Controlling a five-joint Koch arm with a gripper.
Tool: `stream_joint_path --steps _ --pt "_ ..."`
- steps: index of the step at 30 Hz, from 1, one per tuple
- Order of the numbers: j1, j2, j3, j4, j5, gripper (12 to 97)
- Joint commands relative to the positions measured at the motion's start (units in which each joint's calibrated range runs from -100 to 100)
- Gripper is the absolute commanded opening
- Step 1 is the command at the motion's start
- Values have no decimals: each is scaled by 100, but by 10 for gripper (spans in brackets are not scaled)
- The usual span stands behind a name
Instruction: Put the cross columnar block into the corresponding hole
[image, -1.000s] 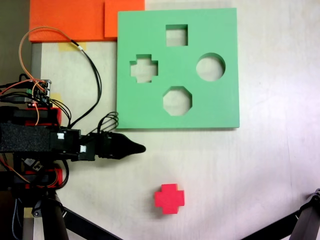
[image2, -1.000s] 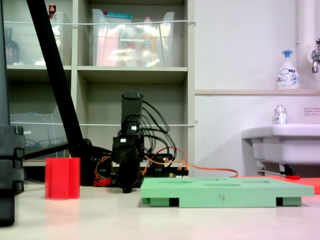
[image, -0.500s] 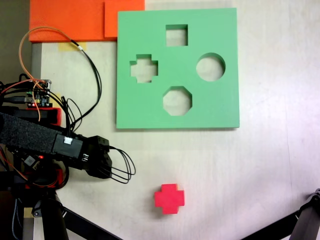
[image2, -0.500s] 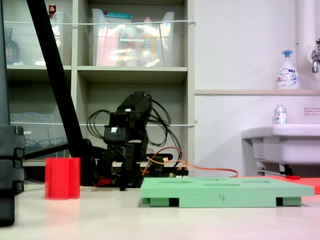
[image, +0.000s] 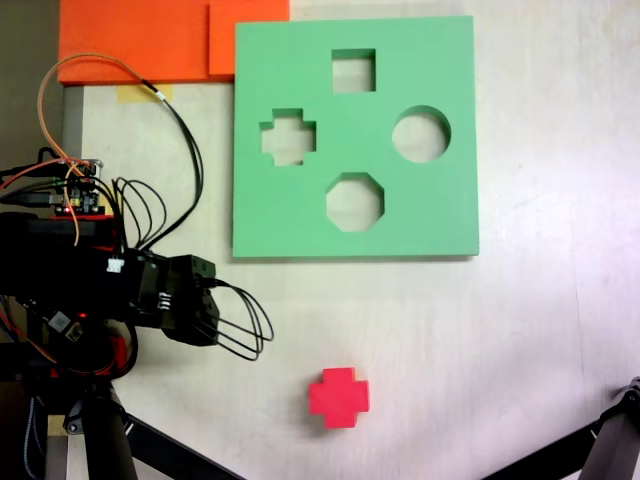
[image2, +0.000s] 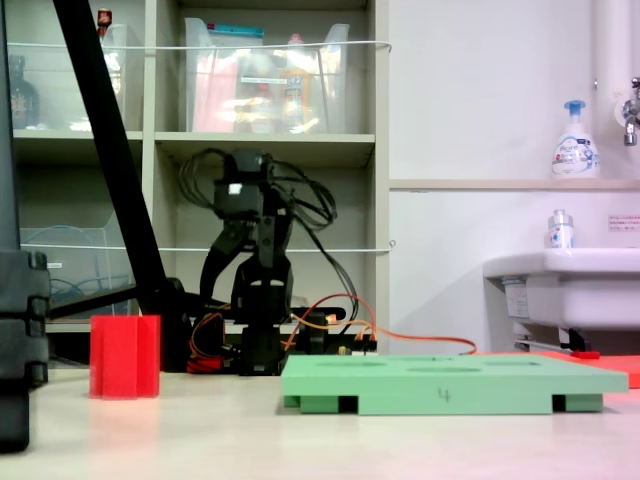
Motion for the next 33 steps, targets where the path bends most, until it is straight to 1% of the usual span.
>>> stream_joint_path --steps 1,4,5,7,8,9,10,21,28,33 --pt "142 -55 442 -350 210 548" --pt "200 -55 721 -350 327 616" --pt "220 -55 840 -350 391 666" --pt "322 1 1169 -350 513 807" --pt "361 336 1369 -350 527 868" --pt "376 672 1548 -350 537 917" --pt "391 1035 1738 -340 537 940" --pt "361 5546 4150 -330 400 940" --pt "127 7529 5227 -330 230 940" --pt "-161 8186 5476 -330 -20 939"
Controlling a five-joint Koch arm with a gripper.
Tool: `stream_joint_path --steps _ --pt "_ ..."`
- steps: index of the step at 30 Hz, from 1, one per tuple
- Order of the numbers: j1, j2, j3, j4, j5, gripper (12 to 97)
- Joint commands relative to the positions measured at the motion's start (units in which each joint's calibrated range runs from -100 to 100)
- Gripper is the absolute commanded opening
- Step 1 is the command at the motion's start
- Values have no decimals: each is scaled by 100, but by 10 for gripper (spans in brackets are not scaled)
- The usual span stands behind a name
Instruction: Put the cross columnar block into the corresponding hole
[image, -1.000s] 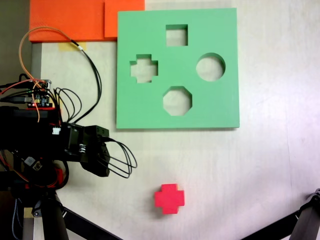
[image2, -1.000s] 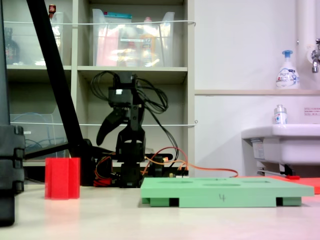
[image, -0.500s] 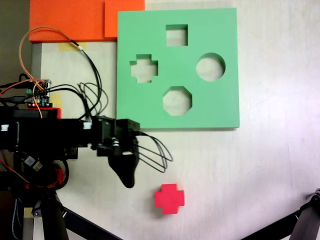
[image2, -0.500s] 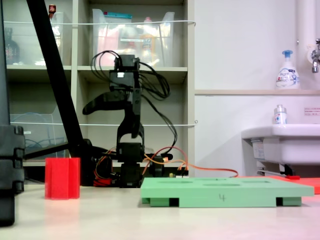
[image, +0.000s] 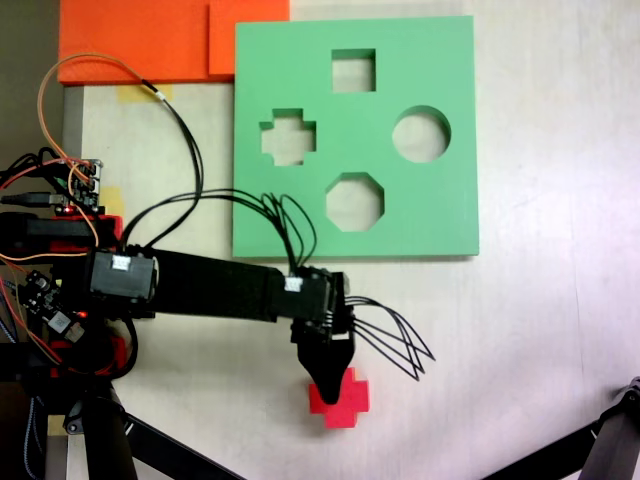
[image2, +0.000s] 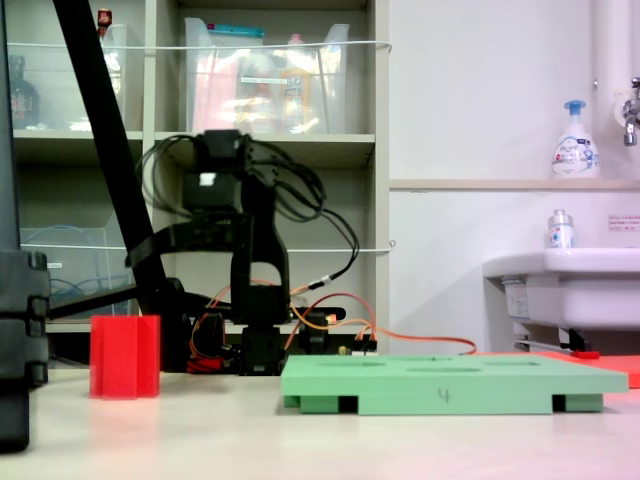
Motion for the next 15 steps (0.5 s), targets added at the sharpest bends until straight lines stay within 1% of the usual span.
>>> stream_joint_path --steps 1,11,15 --pt "-147 19 371 -262 -186 939" --pt "-640 871 750 -262 -571 939" --pt "-718 1444 1109 -262 -591 936"
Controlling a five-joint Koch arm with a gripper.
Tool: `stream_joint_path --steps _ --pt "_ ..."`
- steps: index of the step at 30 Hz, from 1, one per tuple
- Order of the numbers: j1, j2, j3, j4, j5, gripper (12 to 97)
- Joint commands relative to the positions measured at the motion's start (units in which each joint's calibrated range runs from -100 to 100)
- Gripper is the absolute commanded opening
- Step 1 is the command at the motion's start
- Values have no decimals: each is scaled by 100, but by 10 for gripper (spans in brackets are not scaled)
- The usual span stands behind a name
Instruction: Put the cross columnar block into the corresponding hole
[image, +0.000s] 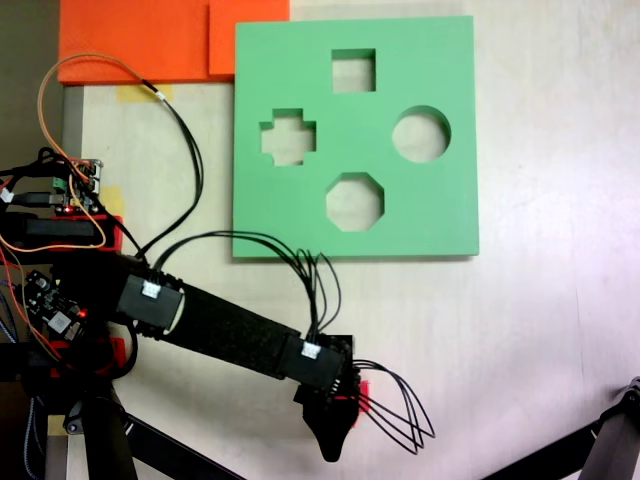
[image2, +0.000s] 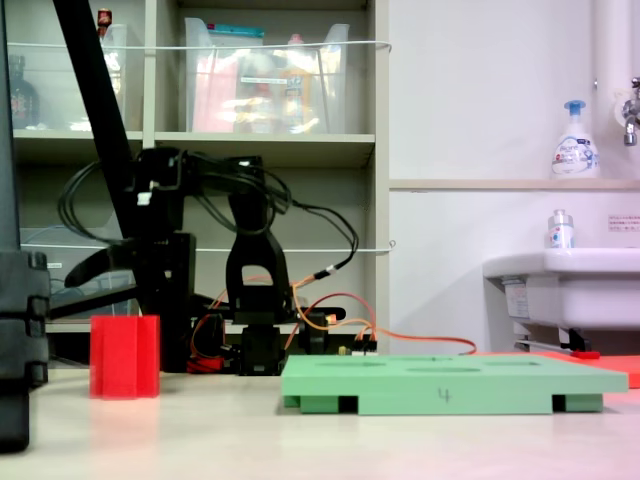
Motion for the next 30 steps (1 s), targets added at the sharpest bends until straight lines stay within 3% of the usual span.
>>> stream_joint_path --steps 1,10,21,24,30 --pt "-34 161 444 -262 -54 936" --pt "-34 915 613 -262 -98 932" --pt "-68 1124 613 -493 -137 446" --pt "-88 1208 613 -705 -132 441" --pt "-142 1404 613 -705 -63 310"
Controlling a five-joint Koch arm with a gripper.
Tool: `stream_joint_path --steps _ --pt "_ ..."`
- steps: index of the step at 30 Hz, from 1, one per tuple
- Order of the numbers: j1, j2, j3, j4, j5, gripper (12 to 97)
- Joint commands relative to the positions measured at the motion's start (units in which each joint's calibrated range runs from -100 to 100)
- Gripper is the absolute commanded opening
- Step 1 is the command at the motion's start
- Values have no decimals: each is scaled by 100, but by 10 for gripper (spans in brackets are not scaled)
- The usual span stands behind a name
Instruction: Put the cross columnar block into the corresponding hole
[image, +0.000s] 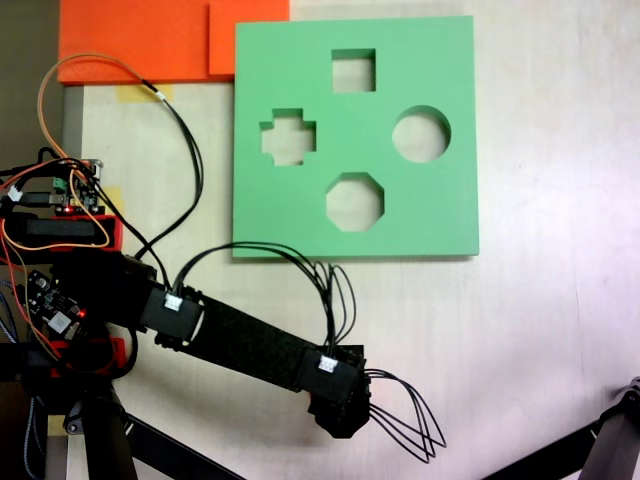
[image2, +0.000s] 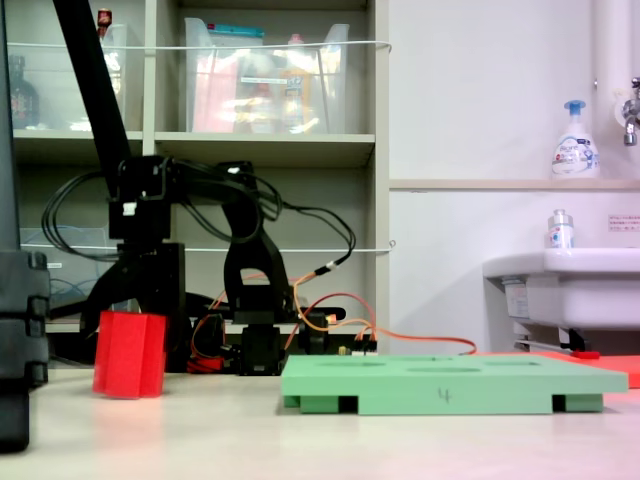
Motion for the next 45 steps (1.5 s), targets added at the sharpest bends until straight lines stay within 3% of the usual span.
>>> stream_joint_path --steps 1,10,24,32,38,45 --pt "-29 104 -34 -303 68 310" --pt "-20 -245 -74 -303 249 310" --pt "474 -3569 -702 -303 767 299" --pt "1807 -5008 -1450 -303 1924 301" --pt "2940 -4980 -1230 -303 3136 303" --pt "3673 -4281 -1230 -236 3687 307"
